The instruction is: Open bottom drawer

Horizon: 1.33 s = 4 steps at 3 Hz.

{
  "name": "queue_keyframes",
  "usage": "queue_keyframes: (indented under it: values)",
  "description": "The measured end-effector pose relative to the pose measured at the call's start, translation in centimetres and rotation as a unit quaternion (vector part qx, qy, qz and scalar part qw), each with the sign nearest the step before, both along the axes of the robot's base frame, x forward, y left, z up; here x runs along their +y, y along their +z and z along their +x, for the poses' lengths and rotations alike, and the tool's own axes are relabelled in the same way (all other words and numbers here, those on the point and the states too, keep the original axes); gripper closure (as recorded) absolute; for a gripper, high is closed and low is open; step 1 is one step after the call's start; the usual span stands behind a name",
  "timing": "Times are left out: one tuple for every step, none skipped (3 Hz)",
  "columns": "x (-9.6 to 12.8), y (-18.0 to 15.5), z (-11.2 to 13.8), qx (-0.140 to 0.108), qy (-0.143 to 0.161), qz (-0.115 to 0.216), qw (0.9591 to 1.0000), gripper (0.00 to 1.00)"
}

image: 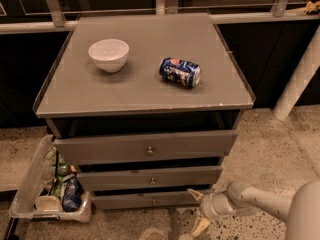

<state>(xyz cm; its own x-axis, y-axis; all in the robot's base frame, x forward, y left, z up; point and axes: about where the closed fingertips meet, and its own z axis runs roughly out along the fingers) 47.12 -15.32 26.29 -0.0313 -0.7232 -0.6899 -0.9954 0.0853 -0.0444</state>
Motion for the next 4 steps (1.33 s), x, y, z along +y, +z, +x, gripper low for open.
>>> queue_keyframes:
  values:
    - [0.4, -2.4, 0.4, 0.009, -0.008, 0.003, 0.9999, 0.00]
    - [0.8, -3.6, 2.0, 0.000, -0.012, 0.007, 0.9999, 0.00]
    - [1.0, -4.5, 3.7, -0.007, -0.018, 0.006, 0.9998, 0.00]
    - [0.9, -5.3, 4.8, -0.012, -0.023, 0.006, 0.9996, 0.00]
